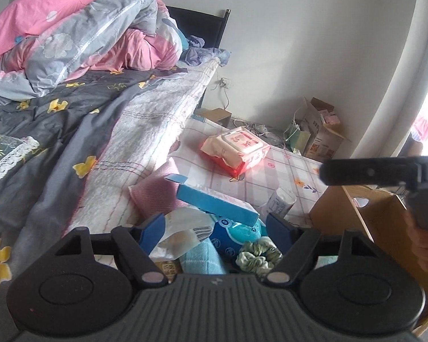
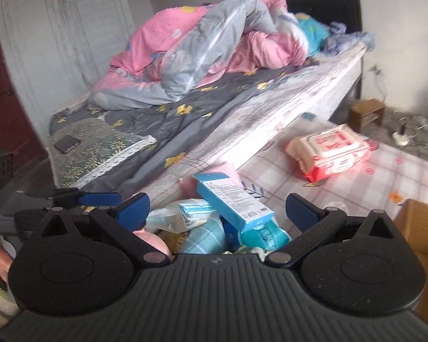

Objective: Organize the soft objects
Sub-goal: 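Reach the right tool into the pile and grasp the blue-white medicine box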

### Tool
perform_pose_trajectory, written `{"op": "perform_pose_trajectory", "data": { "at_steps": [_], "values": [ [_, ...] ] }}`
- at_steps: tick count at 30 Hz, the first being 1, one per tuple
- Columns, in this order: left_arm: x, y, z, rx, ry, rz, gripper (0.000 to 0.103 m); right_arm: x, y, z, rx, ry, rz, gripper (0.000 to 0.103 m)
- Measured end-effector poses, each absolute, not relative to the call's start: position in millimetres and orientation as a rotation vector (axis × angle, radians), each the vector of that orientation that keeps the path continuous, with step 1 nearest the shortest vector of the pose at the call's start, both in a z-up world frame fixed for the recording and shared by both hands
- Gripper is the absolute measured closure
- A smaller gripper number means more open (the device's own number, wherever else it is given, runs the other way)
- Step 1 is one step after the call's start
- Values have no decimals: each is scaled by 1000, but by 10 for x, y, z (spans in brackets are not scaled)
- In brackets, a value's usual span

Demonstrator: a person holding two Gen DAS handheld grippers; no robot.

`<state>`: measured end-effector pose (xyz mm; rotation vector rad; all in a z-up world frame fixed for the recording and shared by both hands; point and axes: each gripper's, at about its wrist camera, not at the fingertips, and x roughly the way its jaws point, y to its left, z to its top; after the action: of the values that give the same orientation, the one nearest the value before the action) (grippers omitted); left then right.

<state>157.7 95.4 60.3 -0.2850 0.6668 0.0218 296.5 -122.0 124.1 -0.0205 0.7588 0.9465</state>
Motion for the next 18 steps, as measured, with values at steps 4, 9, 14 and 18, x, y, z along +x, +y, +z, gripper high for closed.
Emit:
{"op": "perform_pose_trajectory", "data": {
  "at_steps": [4,9,14,18],
  "values": [
    [1912,843,489,-293,722,-12,42,3640,-1025,905,61,886,1051,6],
    [2212,779,404,-309,740,-10,42,4347,-742,291,191,1099,1093,20],
    [2405,722,345,-307,767,-1,37,4711,-519,-271,292,1294,1061,19],
    [2412,744,284,-355,839,-14,37,4752,-448,-499,336,1357,1080,19]
  ]
}}
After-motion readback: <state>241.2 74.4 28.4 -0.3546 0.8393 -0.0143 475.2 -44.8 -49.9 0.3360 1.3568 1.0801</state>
